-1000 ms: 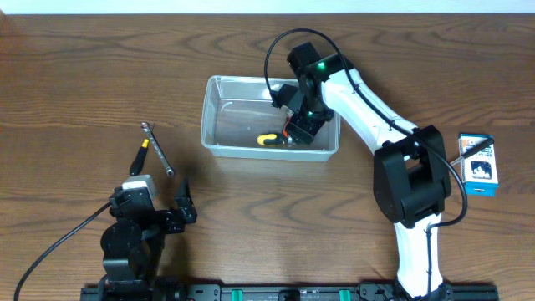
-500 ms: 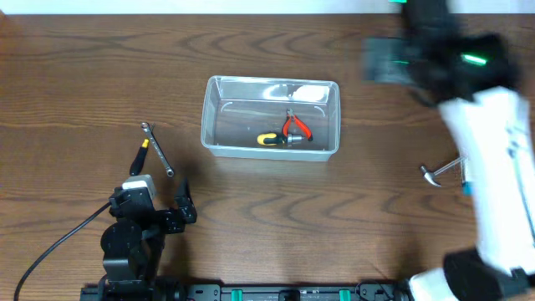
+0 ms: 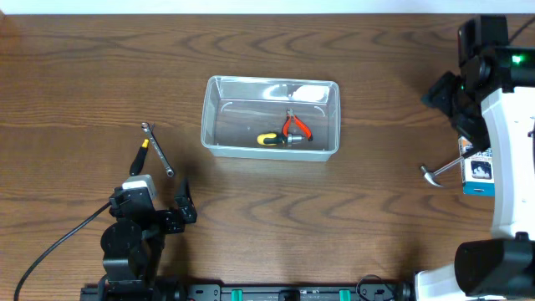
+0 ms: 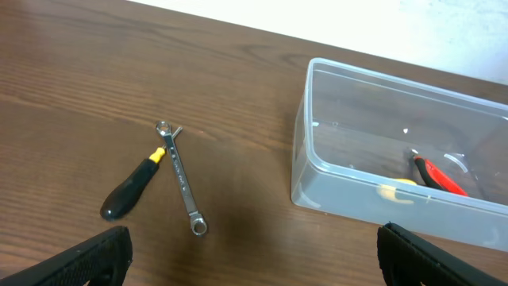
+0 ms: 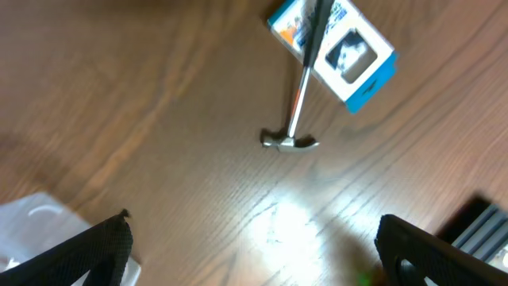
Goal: Pack container
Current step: 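Lift the right gripper and move it to the hammer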
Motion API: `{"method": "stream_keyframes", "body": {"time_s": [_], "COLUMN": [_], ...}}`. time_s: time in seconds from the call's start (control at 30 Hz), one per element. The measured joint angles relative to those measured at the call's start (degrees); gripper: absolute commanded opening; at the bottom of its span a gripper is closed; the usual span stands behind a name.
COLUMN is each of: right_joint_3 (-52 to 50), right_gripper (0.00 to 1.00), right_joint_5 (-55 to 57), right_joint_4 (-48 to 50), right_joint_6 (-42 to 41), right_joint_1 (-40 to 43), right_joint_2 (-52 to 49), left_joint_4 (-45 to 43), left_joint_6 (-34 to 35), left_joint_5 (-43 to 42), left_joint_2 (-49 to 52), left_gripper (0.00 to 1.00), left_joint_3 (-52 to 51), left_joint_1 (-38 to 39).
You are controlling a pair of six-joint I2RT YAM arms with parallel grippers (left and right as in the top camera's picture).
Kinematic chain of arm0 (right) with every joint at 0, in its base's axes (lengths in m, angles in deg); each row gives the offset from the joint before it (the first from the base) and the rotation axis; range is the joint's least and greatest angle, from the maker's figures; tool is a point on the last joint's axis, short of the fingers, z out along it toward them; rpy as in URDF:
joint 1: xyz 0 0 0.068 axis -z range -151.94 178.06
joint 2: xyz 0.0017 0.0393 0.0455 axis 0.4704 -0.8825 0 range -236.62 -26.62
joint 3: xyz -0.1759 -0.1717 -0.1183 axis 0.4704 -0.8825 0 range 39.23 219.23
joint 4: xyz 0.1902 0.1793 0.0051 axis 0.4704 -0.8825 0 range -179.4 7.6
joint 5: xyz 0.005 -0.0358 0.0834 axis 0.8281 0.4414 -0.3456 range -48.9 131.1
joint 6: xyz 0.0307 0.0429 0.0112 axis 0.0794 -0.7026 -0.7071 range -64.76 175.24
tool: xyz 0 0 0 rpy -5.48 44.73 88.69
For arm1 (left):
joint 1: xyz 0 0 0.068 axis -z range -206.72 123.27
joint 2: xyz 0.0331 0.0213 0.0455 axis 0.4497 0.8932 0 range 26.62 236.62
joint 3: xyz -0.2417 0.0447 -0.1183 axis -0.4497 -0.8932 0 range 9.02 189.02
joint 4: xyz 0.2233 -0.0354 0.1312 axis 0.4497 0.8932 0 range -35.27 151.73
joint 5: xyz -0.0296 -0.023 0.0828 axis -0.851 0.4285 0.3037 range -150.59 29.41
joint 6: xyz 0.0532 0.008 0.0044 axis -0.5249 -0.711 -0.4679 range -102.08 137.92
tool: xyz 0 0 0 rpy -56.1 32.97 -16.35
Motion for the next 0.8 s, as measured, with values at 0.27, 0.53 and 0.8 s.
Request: {"method": "stream_keyframes", "body": {"time_s": [0.27,0.53,0.8], "right_joint_3": [-14.5,-24.7,-31.7], "right_gripper": [0.99,0.99,0.99], "right_joint_5": [-4.0,-4.9,-5.4], "right_joint_4": [11.3,21.5,31.4], "right_joint_6": [-1.0,0.5,2.0], "right_joint_1": [7.0,9.0,10.4], "right_joint_2": [-0.1,-0.2,-0.3], "left_joint_4": [0.0,0.1,0.0], "left_joint_6": [0.0,0.0,0.0], "left_joint_5": [0.0,0.0,0.0], "left_joint_2": [0.0,0.0,0.0], "left_gripper": [0.98,0.98,0.98], "left_joint_3": [0.0,0.0,0.0], "left_joint_1": [0.0,0.0,0.0]}}
